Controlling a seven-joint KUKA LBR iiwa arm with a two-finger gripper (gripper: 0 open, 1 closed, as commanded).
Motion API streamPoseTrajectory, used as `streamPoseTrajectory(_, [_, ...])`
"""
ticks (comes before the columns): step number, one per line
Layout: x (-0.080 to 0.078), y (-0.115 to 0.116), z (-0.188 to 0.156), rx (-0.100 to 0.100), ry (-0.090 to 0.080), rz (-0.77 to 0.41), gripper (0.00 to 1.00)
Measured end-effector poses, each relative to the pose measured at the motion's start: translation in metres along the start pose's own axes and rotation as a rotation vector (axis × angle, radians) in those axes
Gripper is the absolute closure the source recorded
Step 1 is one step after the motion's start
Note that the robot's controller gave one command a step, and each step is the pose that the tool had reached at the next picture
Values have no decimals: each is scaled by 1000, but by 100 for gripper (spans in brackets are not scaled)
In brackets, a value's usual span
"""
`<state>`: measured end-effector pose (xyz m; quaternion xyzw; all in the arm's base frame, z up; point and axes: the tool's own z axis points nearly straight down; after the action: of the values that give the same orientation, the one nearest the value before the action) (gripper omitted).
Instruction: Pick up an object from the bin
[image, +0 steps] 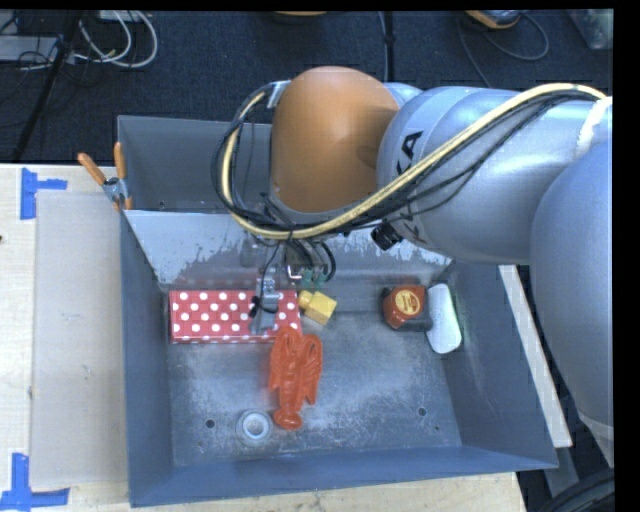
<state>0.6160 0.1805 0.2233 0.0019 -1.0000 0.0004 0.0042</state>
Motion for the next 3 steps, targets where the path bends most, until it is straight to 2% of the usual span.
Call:
streamPoseTrajectory(1, [-1,-1,-5,-1,-7,3,0])
streamPoseTrajectory(2, [-1,-19,39,-2,-10,-77,0])
streamPoseTrajectory(3, [43,-52,36,1,5,-122,0])
